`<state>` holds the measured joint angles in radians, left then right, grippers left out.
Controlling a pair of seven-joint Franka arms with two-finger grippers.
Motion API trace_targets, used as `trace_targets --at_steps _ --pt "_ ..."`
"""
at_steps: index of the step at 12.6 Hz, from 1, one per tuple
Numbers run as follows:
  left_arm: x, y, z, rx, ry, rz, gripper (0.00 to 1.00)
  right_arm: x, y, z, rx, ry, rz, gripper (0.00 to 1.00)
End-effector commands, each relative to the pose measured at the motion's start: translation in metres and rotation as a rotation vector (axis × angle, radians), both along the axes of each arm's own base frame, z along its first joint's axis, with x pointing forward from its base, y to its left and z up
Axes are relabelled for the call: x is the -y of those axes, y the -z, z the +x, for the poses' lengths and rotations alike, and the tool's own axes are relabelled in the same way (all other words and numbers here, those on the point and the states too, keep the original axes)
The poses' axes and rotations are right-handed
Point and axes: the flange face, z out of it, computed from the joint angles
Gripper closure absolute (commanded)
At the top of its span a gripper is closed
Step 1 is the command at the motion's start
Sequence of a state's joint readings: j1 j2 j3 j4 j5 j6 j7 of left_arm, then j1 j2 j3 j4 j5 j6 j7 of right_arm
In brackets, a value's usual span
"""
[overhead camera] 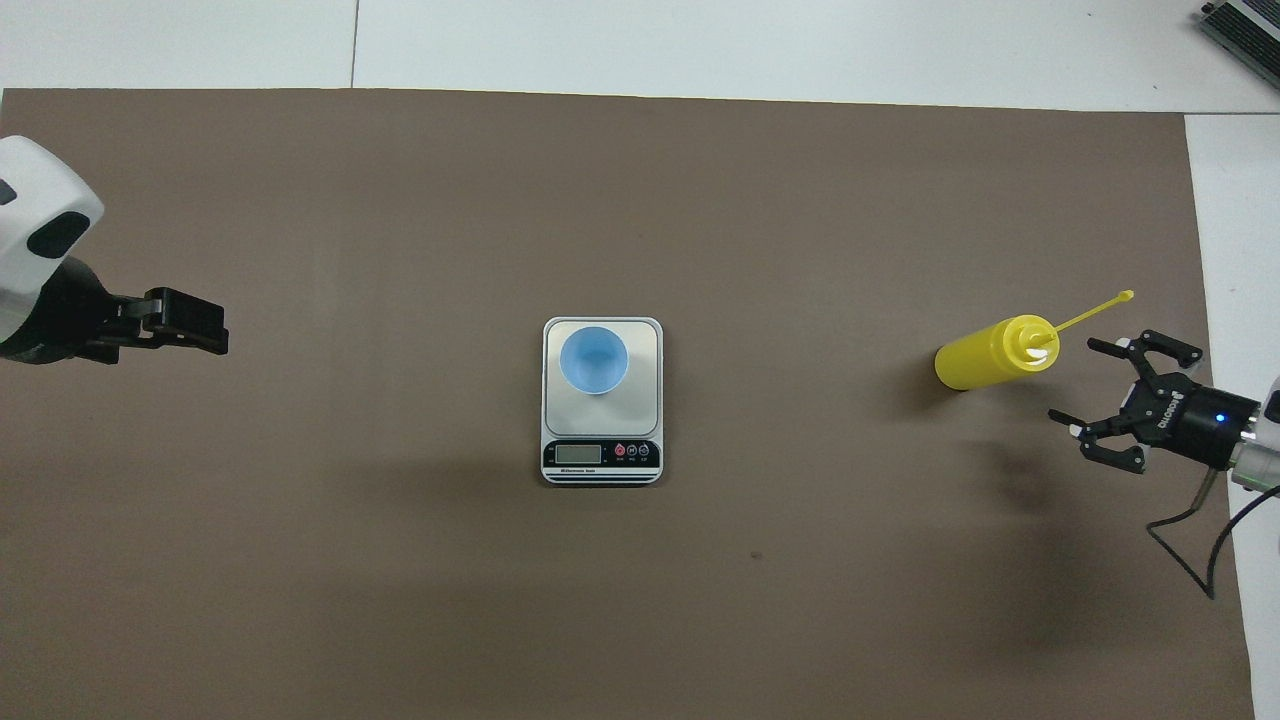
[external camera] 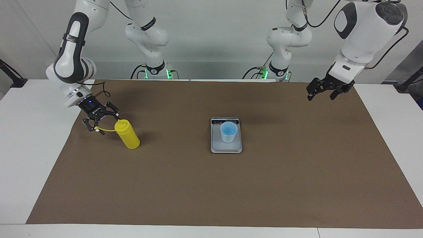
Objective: Pour seasoning into cup on scale with both arms
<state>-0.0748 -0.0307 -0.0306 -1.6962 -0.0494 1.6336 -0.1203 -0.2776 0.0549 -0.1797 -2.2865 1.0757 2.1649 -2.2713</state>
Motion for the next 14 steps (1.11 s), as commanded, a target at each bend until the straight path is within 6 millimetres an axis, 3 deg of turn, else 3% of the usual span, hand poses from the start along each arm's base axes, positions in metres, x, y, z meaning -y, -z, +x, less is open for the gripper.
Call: trace_targets --at_steps 1,4,8,10,12,14 --pt "0.000 -0.001 -0.010 0.006 0.001 -0.014 0.00 0.008 -0.035 0.004 -0.063 0.016 -0.051 0.00" --pt "-0.001 -0.001 -0.010 0.009 -0.001 -0.014 0.00 0.010 -0.055 0.013 -0.112 0.087 -0.045 0.00" --pt "-0.002 -0.002 -0.009 0.012 -0.003 -0.014 0.00 0.007 -0.110 0.017 -0.253 0.164 -0.193 0.00" --pt "-0.005 -0.002 -0.009 0.014 -0.008 -0.014 0.00 -0.011 -0.133 0.026 -0.303 0.217 -0.223 0.00" --pt "-0.009 -0.002 -0.008 0.014 -0.013 -0.013 0.00 -0.014 -0.162 0.034 -0.366 0.319 -0.243 0.00" --pt "-0.017 -0.001 -0.007 0.013 -0.024 -0.009 0.00 -0.040 -0.188 0.049 -0.426 0.439 -0.287 0.00"
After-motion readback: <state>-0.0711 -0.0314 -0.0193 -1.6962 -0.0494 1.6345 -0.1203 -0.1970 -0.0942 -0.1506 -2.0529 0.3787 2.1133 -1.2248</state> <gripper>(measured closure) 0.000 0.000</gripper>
